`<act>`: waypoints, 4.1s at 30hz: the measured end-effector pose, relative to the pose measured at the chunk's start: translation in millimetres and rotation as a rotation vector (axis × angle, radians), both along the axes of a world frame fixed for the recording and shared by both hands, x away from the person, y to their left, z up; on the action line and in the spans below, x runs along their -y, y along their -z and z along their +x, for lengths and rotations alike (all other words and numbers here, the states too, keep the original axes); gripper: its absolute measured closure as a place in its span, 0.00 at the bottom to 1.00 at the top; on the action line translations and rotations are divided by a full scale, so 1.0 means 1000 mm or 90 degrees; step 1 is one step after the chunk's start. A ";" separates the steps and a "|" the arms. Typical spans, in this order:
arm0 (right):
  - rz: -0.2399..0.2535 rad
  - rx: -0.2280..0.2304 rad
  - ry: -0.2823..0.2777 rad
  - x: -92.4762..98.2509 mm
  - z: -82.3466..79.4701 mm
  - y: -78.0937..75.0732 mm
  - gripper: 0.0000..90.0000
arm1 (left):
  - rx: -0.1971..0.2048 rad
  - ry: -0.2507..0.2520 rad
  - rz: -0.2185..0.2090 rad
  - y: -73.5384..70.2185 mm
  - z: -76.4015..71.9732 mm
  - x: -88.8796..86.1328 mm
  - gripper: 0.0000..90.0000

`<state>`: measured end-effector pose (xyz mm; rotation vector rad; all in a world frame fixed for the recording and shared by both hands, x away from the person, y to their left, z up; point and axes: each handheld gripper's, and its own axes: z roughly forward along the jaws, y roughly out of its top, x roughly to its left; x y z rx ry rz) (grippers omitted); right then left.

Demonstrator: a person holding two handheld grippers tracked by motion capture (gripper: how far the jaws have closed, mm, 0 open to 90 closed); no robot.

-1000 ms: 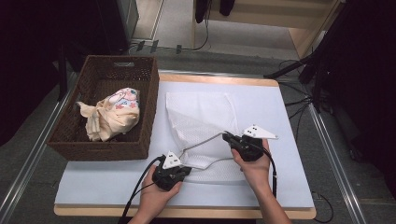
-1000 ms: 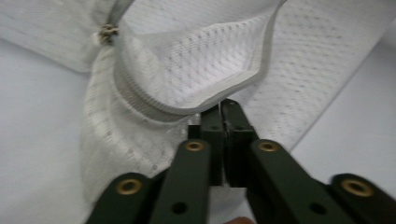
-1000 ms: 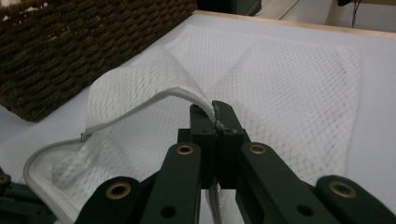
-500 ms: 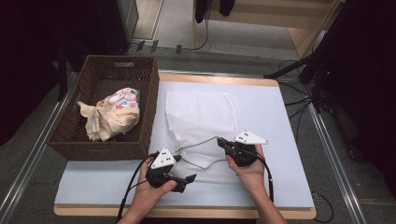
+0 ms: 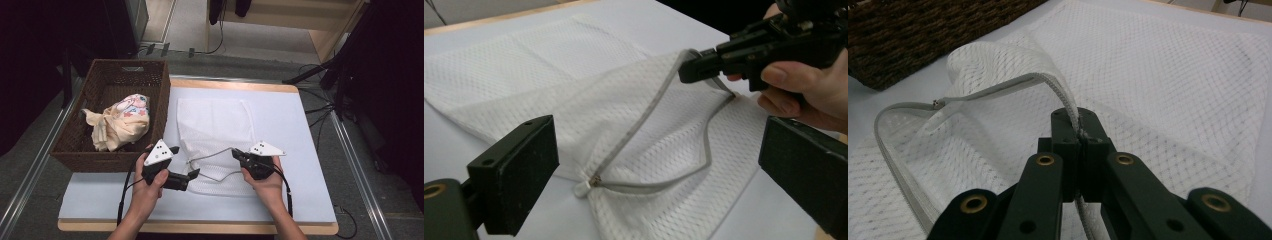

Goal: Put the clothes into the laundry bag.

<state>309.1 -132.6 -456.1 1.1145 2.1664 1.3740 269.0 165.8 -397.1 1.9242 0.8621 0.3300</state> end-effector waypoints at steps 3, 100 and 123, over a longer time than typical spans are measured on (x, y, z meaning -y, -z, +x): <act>-0.001 -0.003 0.000 0.000 0.000 0.001 0.98 | 0.005 -0.008 0.007 -0.007 0.008 -0.001 0.03; -0.013 -0.006 -0.011 -0.001 -0.001 0.004 0.98 | -0.476 -0.086 -0.068 0.006 0.181 -0.143 0.70; -0.016 -0.009 -0.015 -0.002 -0.001 0.006 0.98 | -0.468 -0.116 0.091 0.020 0.188 -0.124 0.32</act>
